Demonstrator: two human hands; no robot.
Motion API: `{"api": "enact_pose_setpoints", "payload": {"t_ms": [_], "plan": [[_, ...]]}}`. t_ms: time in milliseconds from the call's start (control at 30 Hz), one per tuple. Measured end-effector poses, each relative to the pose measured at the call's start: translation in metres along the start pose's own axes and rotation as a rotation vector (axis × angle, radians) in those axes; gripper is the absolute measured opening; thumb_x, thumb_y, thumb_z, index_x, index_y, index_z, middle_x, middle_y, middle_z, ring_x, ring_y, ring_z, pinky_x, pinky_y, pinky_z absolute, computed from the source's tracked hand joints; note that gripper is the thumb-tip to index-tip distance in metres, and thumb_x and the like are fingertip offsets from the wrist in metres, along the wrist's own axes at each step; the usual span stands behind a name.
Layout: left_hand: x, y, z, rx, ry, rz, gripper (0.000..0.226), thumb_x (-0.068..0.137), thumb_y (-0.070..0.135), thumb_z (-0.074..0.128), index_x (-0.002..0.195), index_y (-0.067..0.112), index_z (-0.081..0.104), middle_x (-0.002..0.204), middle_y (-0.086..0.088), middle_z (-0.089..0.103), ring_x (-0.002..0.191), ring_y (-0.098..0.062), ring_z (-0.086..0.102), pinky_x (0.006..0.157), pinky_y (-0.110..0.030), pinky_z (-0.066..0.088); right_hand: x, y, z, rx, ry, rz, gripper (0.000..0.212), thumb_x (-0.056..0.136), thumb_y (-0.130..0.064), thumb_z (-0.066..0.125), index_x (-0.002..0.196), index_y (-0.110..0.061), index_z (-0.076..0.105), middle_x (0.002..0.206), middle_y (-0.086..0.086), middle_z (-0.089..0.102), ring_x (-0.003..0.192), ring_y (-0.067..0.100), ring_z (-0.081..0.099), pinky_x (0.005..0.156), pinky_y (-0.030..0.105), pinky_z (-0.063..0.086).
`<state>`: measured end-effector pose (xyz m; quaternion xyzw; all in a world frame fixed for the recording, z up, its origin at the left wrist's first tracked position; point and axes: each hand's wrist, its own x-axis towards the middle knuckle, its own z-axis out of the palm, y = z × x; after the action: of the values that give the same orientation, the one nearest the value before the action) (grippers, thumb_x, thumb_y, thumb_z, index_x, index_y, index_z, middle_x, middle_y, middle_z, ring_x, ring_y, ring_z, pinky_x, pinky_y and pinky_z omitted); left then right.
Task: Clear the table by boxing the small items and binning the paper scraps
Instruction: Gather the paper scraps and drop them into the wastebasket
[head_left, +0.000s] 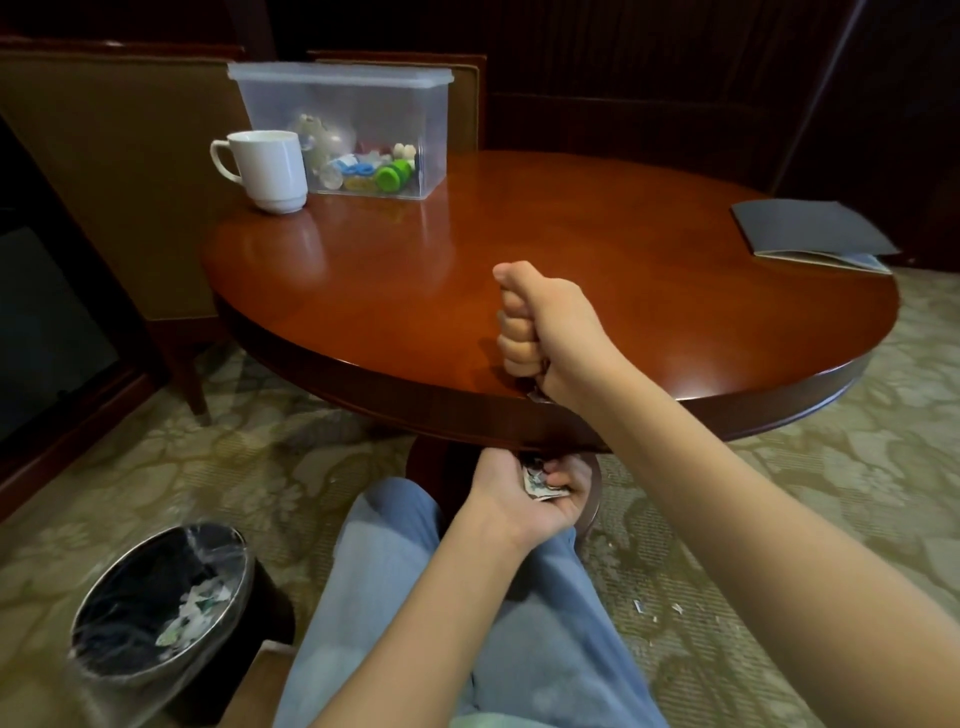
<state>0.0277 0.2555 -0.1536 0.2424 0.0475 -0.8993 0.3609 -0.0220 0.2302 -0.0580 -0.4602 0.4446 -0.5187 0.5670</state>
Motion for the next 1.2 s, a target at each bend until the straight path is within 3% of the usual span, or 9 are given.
{"api": "enact_pose_setpoints", "payload": {"t_ms": [200,367,600,800,1033,1200], "plan": [[-0.001,-0.001,-0.002,-0.028,0.039,-0.018,0.016,0.074,0.008,0.037,0.059,0.007,0.042,0.048,-0.002,0.030,0.028,-0.014,0.033,0.031,-0.010,0.028,-0.005,0.001,0.002,0.007,-0.015,0.015,0.048,0.098,-0.019,0.037,0.052,-0.019,0.023,0.035,-0.009,0.019,0.026,0.005,0.015,0.035,0.009,0.012],[-0.002,-0.002,0.000,-0.058,0.046,0.024,0.010,0.066,0.004,0.037,0.058,0.009,0.040,0.059,0.001,0.032,0.042,-0.011,0.030,0.034,-0.010,0.031,-0.013,0.002,0.005,-0.001,-0.019,0.027,0.048,0.098,-0.020,0.037,0.052,-0.019,0.023,0.035,-0.009,0.019,0.026,0.006,0.015,0.035,0.009,0.012],[-0.005,-0.004,0.001,-0.013,-0.014,0.026,0.007,0.069,0.007,0.044,0.063,0.007,0.047,0.063,0.004,0.035,0.031,-0.012,0.035,0.035,-0.009,0.032,-0.020,0.003,0.003,0.066,-0.013,0.009,0.049,0.098,-0.020,0.038,0.052,-0.019,0.024,0.034,-0.009,0.020,0.026,0.006,0.015,0.034,0.009,0.014],[-0.009,-0.002,-0.002,0.010,-0.007,0.014,0.013,0.070,0.005,0.041,0.057,0.007,0.043,0.047,0.000,0.036,0.029,-0.011,0.035,0.034,-0.011,0.027,-0.022,0.003,0.005,0.141,-0.005,0.007,0.048,0.098,-0.020,0.037,0.052,-0.019,0.024,0.034,-0.009,0.020,0.027,0.006,0.015,0.036,0.013,0.011],[-0.016,0.002,-0.028,-0.043,-0.046,-0.050,0.033,0.074,0.010,0.044,0.042,0.008,0.037,0.044,-0.001,0.034,0.028,-0.015,0.035,0.029,-0.012,0.029,-0.021,0.009,0.018,0.209,-0.027,0.023,0.049,0.098,-0.020,0.038,0.051,-0.019,0.024,0.035,-0.009,0.019,0.026,0.005,0.014,0.035,0.012,0.011],[-0.039,0.017,-0.037,-0.094,-0.055,0.051,0.030,0.073,0.015,0.045,0.044,0.009,0.037,0.042,-0.001,0.035,0.028,-0.013,0.034,0.033,-0.011,0.024,-0.016,0.019,0.049,0.201,-0.098,0.073,0.049,0.097,-0.022,0.039,0.050,-0.019,0.025,0.033,-0.009,0.021,0.025,0.005,0.016,0.033,0.009,0.013]]}}
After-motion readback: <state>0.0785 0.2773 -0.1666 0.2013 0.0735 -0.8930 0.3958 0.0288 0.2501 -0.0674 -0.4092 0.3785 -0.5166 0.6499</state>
